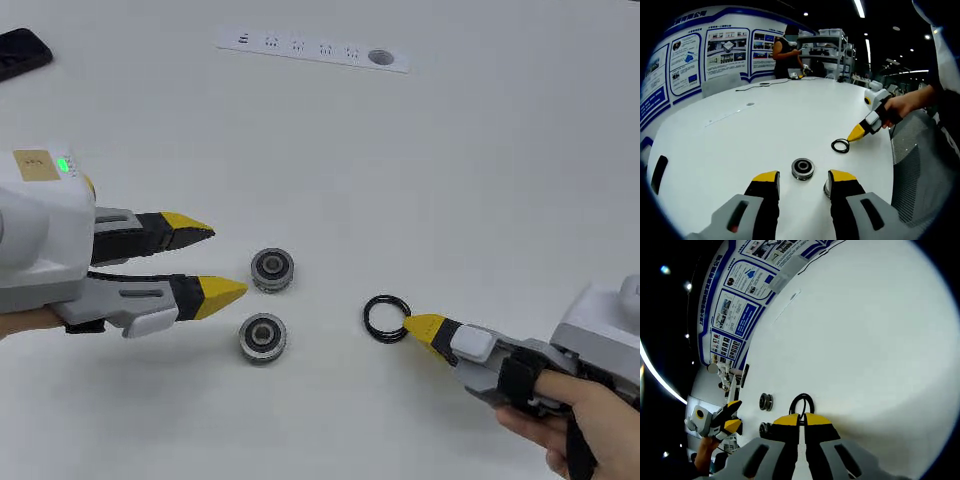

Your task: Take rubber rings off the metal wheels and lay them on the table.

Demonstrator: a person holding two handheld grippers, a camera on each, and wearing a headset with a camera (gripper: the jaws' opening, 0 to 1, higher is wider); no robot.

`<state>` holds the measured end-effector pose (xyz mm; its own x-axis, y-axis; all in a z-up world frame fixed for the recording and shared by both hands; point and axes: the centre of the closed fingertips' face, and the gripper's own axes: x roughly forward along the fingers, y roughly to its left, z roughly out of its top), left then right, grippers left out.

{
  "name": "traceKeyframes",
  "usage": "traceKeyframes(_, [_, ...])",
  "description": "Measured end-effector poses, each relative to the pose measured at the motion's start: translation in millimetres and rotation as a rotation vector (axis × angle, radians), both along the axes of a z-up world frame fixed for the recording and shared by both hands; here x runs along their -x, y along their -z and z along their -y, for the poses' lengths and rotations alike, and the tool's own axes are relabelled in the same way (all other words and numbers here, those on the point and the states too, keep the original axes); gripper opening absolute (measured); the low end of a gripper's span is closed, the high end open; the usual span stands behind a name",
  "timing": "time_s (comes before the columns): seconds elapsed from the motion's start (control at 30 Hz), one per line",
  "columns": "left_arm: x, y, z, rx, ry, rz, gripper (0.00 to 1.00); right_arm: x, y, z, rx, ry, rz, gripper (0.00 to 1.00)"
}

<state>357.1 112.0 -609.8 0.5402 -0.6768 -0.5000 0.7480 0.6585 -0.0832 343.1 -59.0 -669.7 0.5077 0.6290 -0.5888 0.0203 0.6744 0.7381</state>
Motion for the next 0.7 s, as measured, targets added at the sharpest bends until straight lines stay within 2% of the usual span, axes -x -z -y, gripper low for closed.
traceKeyframes(0.07, [2.1,0.9,-0.7,-0.003,0.001,-0.005,0.40,1.2,0.8,1.4,0.027,-0.010,0.007,0.05])
traceKeyframes(0.17, [6.4,2.6,-1.8,-0.005,0.001,-0.014,0.41,-0.9,-5.3,3.4,0.017,0.004,0.025,0.06])
traceKeyframes(0.2, [8.0,2.9,-2.9,-0.005,-0.001,-0.016,0.41,-1.7,-6.8,5.7,0.033,0.002,0.036,0.07])
traceKeyframes(0.27, [10.2,3.1,-4.9,-0.005,-0.008,-0.019,0.41,-1.9,-6.7,13.7,0.113,-0.042,0.073,0.07])
traceKeyframes(0.3, [11.0,2.6,-5.4,-0.005,-0.010,-0.019,0.41,-1.9,-8.6,15.3,0.131,-0.058,0.085,0.07])
traceKeyframes(0.43, [17.5,-1.9,-2.7,-0.001,-0.007,-0.010,0.43,-12.1,-27.7,18.6,0.173,-0.120,0.204,0.09])
traceKeyframes(0.47, [20.1,-2.7,-1.8,0.002,-0.007,-0.009,0.44,-15.6,-33.2,20.1,0.195,-0.143,0.246,0.11])
traceKeyframes(0.57, [24.4,-4.4,-1.6,0.013,-0.015,-0.004,0.44,-21.2,-45.5,22.0,0.238,-0.189,0.331,0.12])
traceKeyframes(0.63, [26.8,-4.9,-3.2,0.013,-0.015,-0.003,0.45,-18.0,-53.3,19.2,0.235,-0.226,0.350,0.12])
traceKeyframes(0.7, [29.3,-5.8,-6.5,-0.012,-0.002,0.006,0.45,-15.6,-59.5,19.7,0.241,-0.263,0.372,0.12])
